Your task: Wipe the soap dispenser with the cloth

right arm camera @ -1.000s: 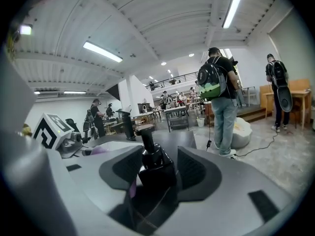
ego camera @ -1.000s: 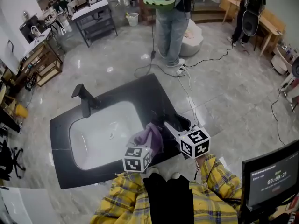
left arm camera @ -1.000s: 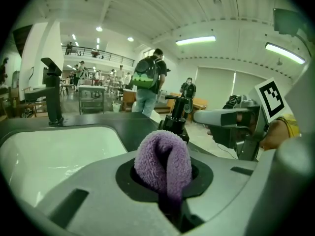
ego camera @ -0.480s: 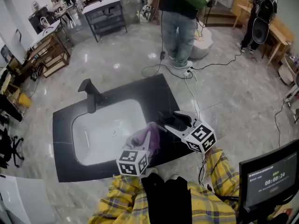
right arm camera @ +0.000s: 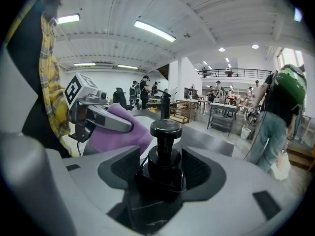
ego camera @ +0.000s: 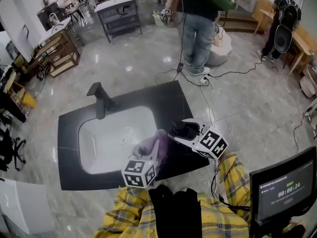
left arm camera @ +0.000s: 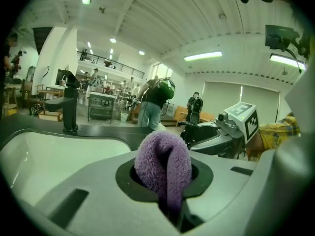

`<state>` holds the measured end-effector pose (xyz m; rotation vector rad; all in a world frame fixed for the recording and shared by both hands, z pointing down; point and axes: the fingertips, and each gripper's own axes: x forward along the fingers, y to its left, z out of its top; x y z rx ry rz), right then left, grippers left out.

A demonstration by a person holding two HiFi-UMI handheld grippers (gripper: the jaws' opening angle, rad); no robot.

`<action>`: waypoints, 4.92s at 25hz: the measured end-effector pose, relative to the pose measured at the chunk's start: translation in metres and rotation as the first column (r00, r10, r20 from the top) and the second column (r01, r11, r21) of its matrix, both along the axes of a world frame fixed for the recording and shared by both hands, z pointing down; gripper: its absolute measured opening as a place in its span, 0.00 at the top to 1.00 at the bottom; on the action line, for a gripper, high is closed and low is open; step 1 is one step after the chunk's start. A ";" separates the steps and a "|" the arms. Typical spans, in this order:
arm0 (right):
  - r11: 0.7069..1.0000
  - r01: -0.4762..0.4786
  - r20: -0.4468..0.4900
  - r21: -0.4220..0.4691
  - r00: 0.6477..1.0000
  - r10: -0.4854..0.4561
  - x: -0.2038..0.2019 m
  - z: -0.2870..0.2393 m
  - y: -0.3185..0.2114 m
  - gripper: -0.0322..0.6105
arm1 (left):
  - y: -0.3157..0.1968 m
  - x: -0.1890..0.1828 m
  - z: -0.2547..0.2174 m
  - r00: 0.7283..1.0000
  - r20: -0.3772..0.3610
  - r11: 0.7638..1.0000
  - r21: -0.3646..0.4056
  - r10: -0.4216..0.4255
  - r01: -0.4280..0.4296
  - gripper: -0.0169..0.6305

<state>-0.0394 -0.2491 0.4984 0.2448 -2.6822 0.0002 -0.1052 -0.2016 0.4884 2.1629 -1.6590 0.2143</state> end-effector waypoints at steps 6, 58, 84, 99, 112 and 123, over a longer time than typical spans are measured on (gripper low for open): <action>0.993 0.116 -0.059 0.018 0.992 -0.114 -0.007 0.001 -0.004 0.59 | -0.003 -0.006 0.003 1.000 0.000 1.000 -0.005 -0.013 0.013 0.91; 0.751 -0.659 0.070 -0.053 0.747 0.661 -0.025 0.007 -0.051 0.64 | -0.014 -0.026 0.000 0.999 -0.005 0.998 0.029 -0.054 0.054 0.91; 0.641 -0.755 0.211 -0.135 0.611 0.763 0.073 -0.013 -0.042 0.63 | -0.045 0.056 -0.017 0.877 0.263 0.879 0.154 0.403 -0.450 0.91; 0.649 -0.745 0.194 -0.155 0.621 0.759 0.079 -0.012 -0.036 0.63 | -0.041 0.076 0.014 0.793 0.280 0.823 0.015 0.542 -0.568 0.91; 0.716 -0.681 0.190 -0.152 0.691 0.698 0.064 -0.011 -0.026 0.63 | -0.037 0.066 0.039 0.852 0.096 0.852 -0.160 0.515 -0.498 0.91; 0.795 -0.583 0.204 -0.166 0.769 0.606 0.040 -0.012 -0.032 0.63 | -0.036 0.026 0.030 0.951 0.011 0.943 -0.134 0.310 -0.306 0.91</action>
